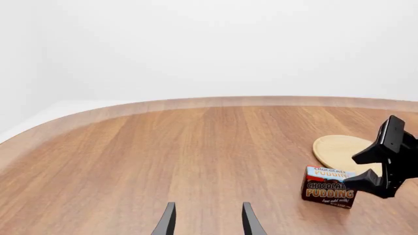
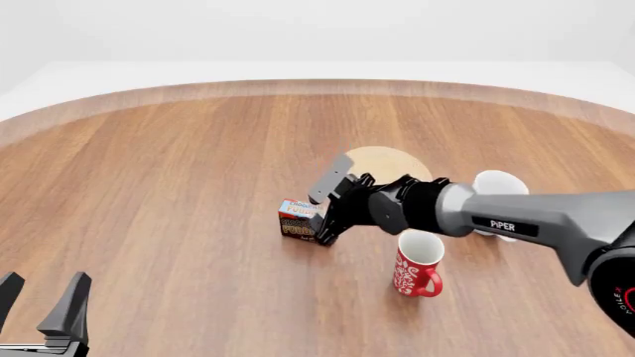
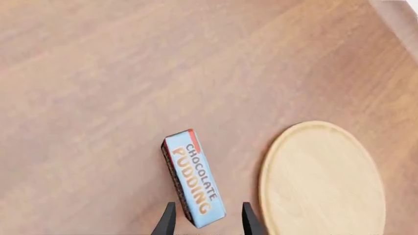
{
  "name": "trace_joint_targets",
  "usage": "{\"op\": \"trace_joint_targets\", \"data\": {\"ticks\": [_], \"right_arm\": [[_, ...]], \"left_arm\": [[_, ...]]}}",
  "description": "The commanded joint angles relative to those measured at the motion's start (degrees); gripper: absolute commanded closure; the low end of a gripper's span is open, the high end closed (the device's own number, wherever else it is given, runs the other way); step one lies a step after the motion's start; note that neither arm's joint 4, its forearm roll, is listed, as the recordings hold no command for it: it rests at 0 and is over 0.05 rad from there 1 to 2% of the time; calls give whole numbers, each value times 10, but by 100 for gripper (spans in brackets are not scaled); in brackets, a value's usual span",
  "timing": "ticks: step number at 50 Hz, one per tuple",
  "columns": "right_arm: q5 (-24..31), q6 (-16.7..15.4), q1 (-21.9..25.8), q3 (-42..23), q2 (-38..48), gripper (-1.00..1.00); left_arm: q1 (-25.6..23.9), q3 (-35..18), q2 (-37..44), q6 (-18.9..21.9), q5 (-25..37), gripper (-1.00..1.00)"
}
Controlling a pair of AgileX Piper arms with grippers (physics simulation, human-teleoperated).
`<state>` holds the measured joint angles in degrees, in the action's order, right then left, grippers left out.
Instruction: Put the chocolate pudding to the left of the plate.
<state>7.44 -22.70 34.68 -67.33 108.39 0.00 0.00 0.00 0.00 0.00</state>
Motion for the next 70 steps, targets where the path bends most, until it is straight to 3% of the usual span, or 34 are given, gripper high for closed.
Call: {"op": "trace_joint_targets", "data": {"ticks": [1, 60, 61, 70], "right_arm": [[-21, 5, -4, 18, 11, -100], [-38, 12, -8, 5, 58, -100], [-38, 12, -7, 6, 58, 100], [-44, 17, 4, 19, 50, 100]], "left_arm": [[0, 0, 0, 0, 0, -100], [0, 0, 0, 0, 0, -100], [0, 0, 0, 0, 0, -100], [0, 0, 0, 0, 0, -100]]}}
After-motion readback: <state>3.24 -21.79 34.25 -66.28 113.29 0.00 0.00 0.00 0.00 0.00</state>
